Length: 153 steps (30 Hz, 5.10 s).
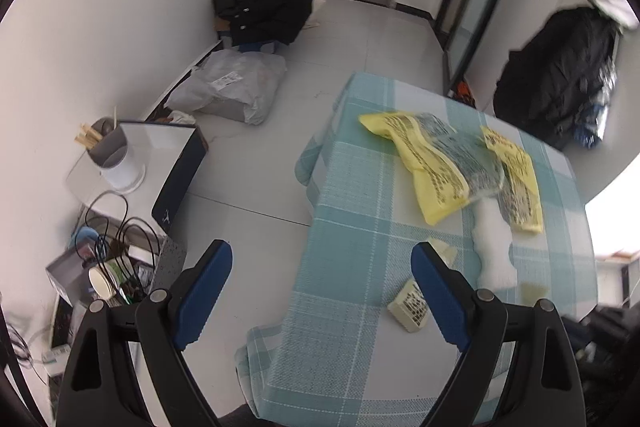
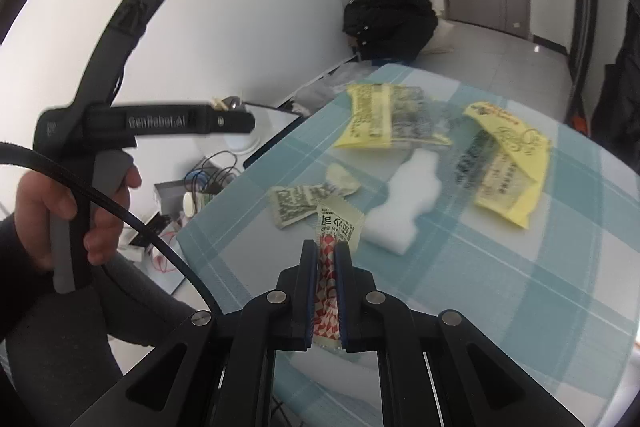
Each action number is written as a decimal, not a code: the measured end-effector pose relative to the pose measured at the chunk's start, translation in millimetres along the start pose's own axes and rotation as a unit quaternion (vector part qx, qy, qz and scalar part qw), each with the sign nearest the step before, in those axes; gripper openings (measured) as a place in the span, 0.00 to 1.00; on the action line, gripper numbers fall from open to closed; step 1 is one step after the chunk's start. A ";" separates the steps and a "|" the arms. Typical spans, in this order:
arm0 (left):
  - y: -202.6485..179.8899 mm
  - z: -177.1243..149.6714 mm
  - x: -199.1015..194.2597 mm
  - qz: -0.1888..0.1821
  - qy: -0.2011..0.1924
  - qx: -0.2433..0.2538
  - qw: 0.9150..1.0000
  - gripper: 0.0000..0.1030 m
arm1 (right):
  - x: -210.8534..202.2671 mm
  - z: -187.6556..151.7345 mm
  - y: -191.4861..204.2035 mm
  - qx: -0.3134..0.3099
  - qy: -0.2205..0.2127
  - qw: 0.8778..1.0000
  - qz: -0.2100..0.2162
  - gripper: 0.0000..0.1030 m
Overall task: Collect trash
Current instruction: 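Grasp the cream barcode sachet with the left tool while the right tool holds the red sachet, then carry both sachets with both tools over the white bin, then open both tools to drop the sachets into the white bin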
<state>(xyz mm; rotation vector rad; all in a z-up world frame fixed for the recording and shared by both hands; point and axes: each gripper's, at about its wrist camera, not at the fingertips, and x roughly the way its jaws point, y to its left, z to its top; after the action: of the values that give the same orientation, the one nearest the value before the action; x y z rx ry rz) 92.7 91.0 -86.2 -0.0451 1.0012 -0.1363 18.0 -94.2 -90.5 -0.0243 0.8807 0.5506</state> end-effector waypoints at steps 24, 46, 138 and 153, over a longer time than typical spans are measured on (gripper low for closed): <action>-60.5 -16.7 39.1 -0.006 0.088 0.122 0.989 0.53 | -73.0 -23.6 -50.2 0.060 -0.054 0.995 -0.056 0.08; -71.0 -19.8 31.2 -0.054 0.109 0.113 0.986 0.09 | -73.5 -22.9 -49.3 0.063 -0.059 0.994 -0.060 0.08; -496.7 -109.4 77.4 -0.196 0.283 0.382 0.858 0.08 | -208.9 -280.9 -343.3 0.457 -0.068 0.871 -0.169 0.08; -519.2 -142.0 118.6 -0.140 0.406 0.431 0.794 0.09 | -112.0 -326.1 -352.9 0.529 -0.003 0.843 -0.095 0.08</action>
<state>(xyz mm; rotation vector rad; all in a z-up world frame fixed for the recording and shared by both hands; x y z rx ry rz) -12.4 -435.7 -209.8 0.7726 1.7039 -0.9422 -110.5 -527.0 -289.5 0.8915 1.0661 -0.1815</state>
